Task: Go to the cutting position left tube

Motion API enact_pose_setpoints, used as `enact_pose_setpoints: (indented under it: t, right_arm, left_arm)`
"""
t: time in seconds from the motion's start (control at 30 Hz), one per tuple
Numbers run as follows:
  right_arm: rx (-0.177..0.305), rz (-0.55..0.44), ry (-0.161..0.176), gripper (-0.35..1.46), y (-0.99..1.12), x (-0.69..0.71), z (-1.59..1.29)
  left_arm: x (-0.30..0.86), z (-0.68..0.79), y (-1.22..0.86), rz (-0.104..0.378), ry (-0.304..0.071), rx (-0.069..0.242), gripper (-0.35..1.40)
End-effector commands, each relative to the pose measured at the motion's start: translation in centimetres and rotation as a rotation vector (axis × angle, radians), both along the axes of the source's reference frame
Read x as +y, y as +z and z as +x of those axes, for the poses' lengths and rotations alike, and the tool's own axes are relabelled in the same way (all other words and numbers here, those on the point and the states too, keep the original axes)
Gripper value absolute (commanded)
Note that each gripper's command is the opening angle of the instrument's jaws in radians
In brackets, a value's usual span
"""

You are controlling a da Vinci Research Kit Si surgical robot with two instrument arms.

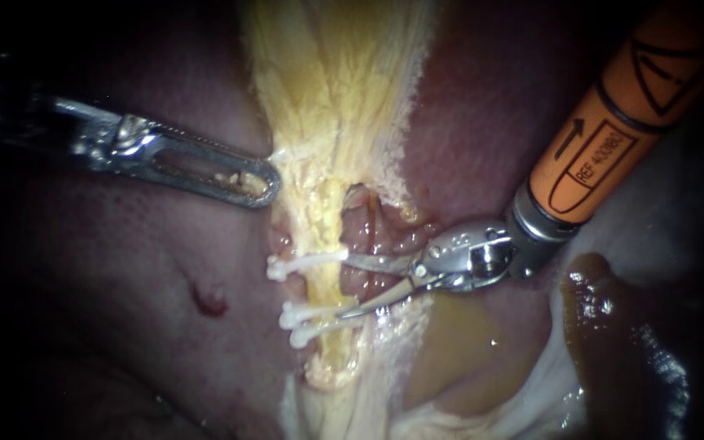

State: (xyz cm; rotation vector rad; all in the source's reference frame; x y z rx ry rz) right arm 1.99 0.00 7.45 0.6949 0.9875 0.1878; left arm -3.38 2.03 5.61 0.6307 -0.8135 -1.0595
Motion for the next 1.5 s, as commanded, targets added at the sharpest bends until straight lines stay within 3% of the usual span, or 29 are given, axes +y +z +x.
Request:
enact_pose_setpoints:
  t: [0.03,0.33,0.53,0.73,1.03,1.5]
  right_arm:
    - [0.01,0.001,-0.008,1.45,-0.02,-0.01,0.02]
    - [0.087,0.012,-0.043,1.42,-0.14,-0.06,0.27]
    - [0.106,0.012,-0.065,1.39,-0.11,-0.05,0.46]
    - [0.138,0.02,-0.052,1.39,-0.08,-0.03,0.63]
    - [0.192,0.038,-0.057,1.35,-0.09,-0.03,0.76]
    - [0.207,0.042,-0.059,1.34,-0.12,-0.05,0.77]
  left_arm:
    - [0.0,0.0,0.0,0.0,0.0,0.0,-0.35]
    - [0.0,-0.01,0.0,0.0,-0.001,0.0,-0.35]
    - [0.01,-0.03,0.01,0.0,-0.001,0.001,-0.35]
    - [0.02,-0.06,0.01,0.001,-0.001,0.0,-0.35]
    - [0.03,-0.1,0.02,0.008,-0.003,0.0,-0.35]
    - [0.07,-0.08,0.03,0.01,-0.001,-0.002,-0.35]
